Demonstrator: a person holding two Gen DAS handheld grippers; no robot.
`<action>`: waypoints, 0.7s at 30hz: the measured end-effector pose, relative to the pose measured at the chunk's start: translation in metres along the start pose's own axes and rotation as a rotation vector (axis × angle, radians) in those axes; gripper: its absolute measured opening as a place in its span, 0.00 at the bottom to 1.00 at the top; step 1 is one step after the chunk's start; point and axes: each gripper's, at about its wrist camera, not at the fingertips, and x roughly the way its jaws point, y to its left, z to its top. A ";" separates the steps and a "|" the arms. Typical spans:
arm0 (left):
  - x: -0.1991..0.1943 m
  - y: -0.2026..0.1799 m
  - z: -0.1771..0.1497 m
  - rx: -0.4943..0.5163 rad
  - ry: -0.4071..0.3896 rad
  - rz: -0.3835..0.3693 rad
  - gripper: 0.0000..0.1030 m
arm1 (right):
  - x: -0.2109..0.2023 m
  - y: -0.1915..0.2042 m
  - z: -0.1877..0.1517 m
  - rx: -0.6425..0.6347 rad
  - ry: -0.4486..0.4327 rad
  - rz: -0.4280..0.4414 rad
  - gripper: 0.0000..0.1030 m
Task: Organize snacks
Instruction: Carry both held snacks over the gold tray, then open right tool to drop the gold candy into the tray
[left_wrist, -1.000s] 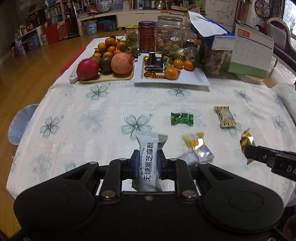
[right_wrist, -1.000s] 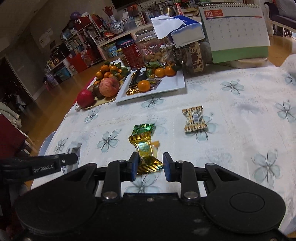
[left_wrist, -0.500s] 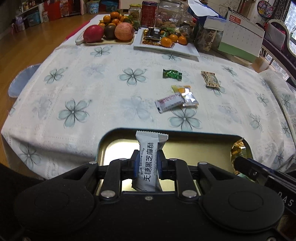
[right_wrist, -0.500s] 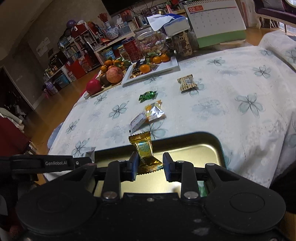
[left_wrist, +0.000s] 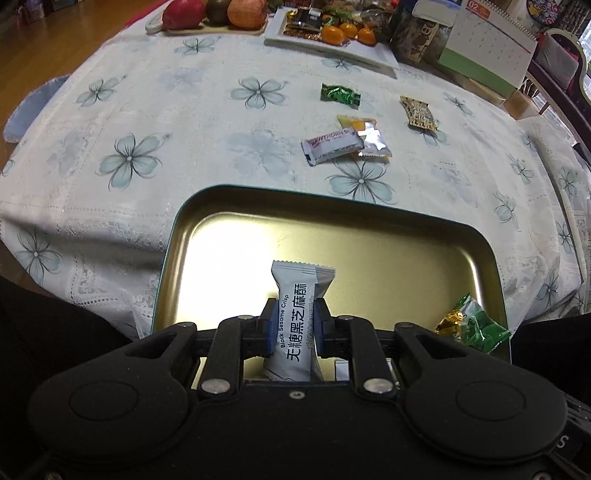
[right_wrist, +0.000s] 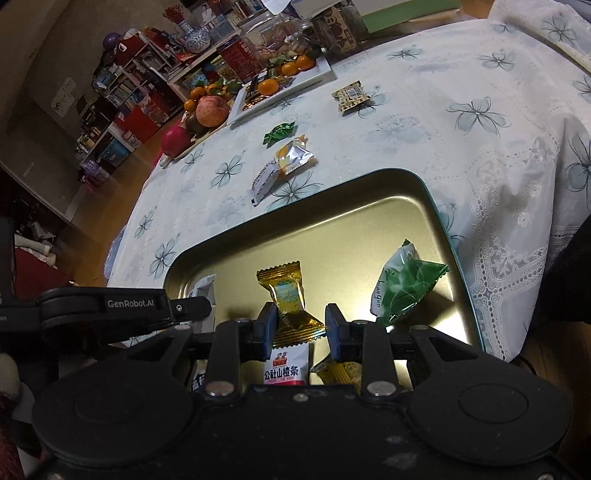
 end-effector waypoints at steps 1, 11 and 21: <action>0.005 0.002 0.001 -0.017 0.025 -0.005 0.25 | 0.000 -0.001 0.000 0.004 -0.001 -0.010 0.29; 0.015 -0.008 -0.001 0.013 0.033 0.075 0.27 | 0.007 0.001 0.000 0.006 0.028 -0.048 0.29; 0.016 -0.010 -0.001 0.035 0.040 0.097 0.28 | 0.013 0.004 -0.002 -0.019 0.039 -0.075 0.30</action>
